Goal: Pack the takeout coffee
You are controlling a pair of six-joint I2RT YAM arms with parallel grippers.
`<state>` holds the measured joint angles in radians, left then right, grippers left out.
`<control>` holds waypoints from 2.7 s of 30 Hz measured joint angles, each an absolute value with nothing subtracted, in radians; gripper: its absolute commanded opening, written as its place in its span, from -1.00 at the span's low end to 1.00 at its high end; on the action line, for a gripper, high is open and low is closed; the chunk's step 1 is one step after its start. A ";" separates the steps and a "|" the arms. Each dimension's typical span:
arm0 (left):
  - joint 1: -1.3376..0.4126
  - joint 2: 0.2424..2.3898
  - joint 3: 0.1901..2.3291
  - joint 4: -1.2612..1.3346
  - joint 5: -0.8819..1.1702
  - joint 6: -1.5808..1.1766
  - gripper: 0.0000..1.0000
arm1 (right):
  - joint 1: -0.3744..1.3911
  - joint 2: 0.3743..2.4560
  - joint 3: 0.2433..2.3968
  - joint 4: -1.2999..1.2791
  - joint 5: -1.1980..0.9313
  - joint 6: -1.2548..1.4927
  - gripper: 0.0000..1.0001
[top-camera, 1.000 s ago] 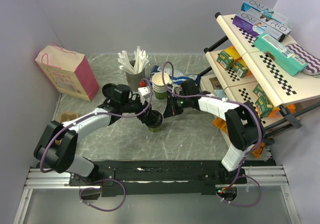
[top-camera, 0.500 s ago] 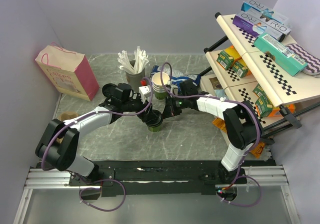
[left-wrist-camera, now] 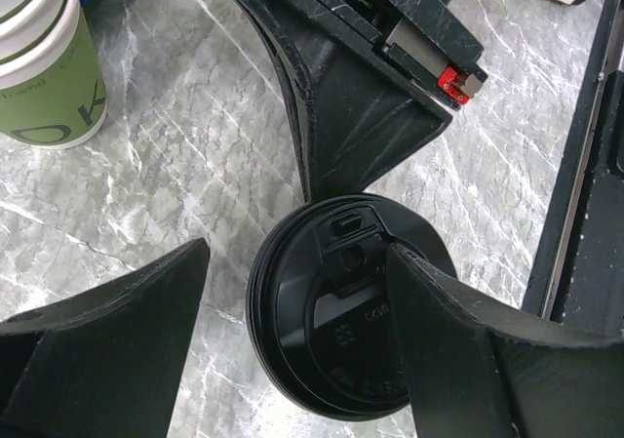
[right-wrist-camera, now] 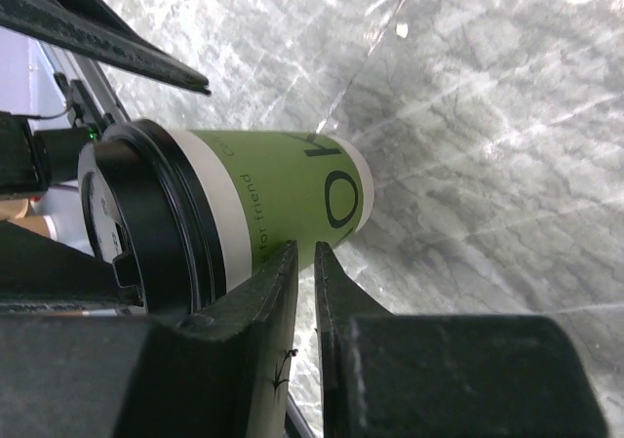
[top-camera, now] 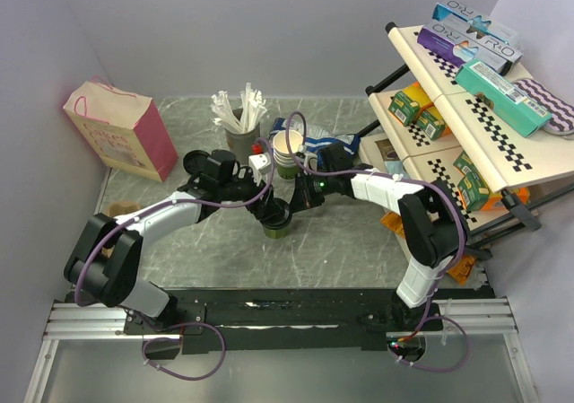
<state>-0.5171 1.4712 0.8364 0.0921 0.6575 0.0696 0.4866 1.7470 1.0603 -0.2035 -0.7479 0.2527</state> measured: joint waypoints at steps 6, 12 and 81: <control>-0.517 1.477 0.836 0.102 0.657 0.039 0.57 | 0.487 1.749 1.073 -0.225 -0.746 0.242 -0.49; -0.517 1.484 0.808 0.150 0.675 -0.038 0.56 | 0.487 1.748 1.073 -0.257 -0.744 0.227 -0.35; -0.432 1.433 0.541 0.505 0.780 -0.367 0.61 | 0.493 1.783 1.105 -0.229 -1.011 0.332 0.16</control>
<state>-0.4324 1.4330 0.5411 0.5049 0.7795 -0.3672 0.4934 1.7832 1.1046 -0.2287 -1.0111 0.3321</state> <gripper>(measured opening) 0.785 0.593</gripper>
